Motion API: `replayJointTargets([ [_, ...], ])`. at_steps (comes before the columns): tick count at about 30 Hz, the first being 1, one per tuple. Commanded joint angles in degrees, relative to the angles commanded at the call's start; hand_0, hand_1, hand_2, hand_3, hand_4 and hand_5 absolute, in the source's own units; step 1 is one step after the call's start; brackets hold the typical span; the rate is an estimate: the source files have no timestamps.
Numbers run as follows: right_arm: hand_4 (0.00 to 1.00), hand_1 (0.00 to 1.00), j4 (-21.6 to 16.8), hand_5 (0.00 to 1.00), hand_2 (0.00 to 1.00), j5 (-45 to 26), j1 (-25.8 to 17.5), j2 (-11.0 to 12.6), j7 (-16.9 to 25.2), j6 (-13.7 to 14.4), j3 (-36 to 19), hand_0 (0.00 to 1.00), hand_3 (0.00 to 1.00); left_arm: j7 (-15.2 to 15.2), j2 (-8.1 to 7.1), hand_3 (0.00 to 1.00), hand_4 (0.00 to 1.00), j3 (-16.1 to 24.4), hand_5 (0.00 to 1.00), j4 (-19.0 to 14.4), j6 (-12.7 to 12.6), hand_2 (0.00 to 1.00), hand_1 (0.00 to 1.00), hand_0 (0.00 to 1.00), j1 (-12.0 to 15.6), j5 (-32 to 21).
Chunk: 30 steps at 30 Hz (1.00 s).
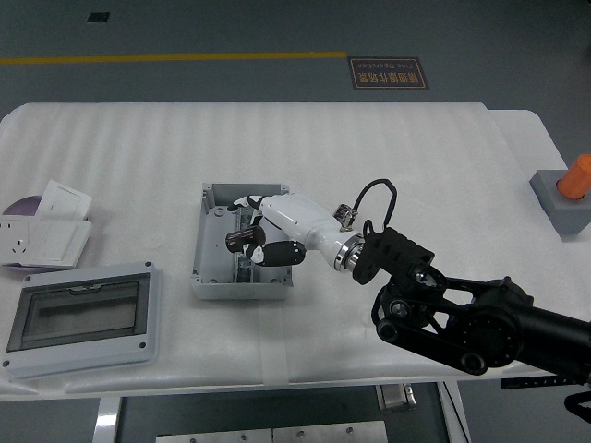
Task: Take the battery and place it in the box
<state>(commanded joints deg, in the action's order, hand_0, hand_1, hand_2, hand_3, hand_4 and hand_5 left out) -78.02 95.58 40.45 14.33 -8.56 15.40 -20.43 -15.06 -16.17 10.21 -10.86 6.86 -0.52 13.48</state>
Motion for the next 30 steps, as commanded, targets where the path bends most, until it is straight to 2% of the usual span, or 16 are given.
replayJointTargets([
  [8, 0.688, 0.84, 1.6, 0.4, 0.827, -2.2, -1.8, 0.0, 0.3, -0.6, -3.6, 0.866, 0.893, -0.1, -0.01, 0.543, 0.551, 0.0, 0.497, 0.0, -0.1, 0.568, 0.671, 0.634, -0.2, 0.2],
  [10, 0.723, 0.837, 2.9, 0.417, 0.811, -0.8, -2.2, 0.2, -0.6, -0.1, -5.3, 0.865, 0.9, -0.1, 0.01, 0.538, 0.535, 0.0, 0.494, 0.0, -0.1, 0.565, 0.671, 0.634, -0.1, 0.2],
  [15, 0.723, 0.837, 6.9, 0.417, 0.811, 3.3, -2.6, 1.6, -3.9, -0.8, -8.2, 0.865, 0.9, -0.1, 0.03, 0.538, 0.535, -0.2, 0.494, 0.0, -0.1, 0.565, 0.671, 0.634, -0.2, 0.0],
  [19, 0.742, 0.828, 9.0, 0.421, 0.803, 5.5, -2.9, 2.7, -6.1, -2.8, -8.4, 0.848, 0.903, 0.0, 0.04, 0.537, 0.525, -0.3, 0.493, 0.0, -0.1, 0.564, 0.67, 0.633, -0.2, -0.2],
  [26, 0.757, 0.82, 10.0, 0.451, 0.799, 7.0, -4.1, 3.2, -10.2, -9.3, -8.1, 0.843, 0.901, 0.1, 0.04, 0.536, 0.524, -0.6, 0.495, 0.0, -0.1, 0.565, 0.671, 0.633, -0.3, -0.4],
  [30, 0.777, 0.82, 10.9, 0.489, 0.801, 7.4, -4.1, 3.3, -10.7, -10.8, -8.1, 0.843, 0.906, 0.2, 0.04, 0.535, 0.517, -0.6, 0.497, -0.1, -0.1, 0.562, 0.67, 0.633, -0.4, -0.3],
])
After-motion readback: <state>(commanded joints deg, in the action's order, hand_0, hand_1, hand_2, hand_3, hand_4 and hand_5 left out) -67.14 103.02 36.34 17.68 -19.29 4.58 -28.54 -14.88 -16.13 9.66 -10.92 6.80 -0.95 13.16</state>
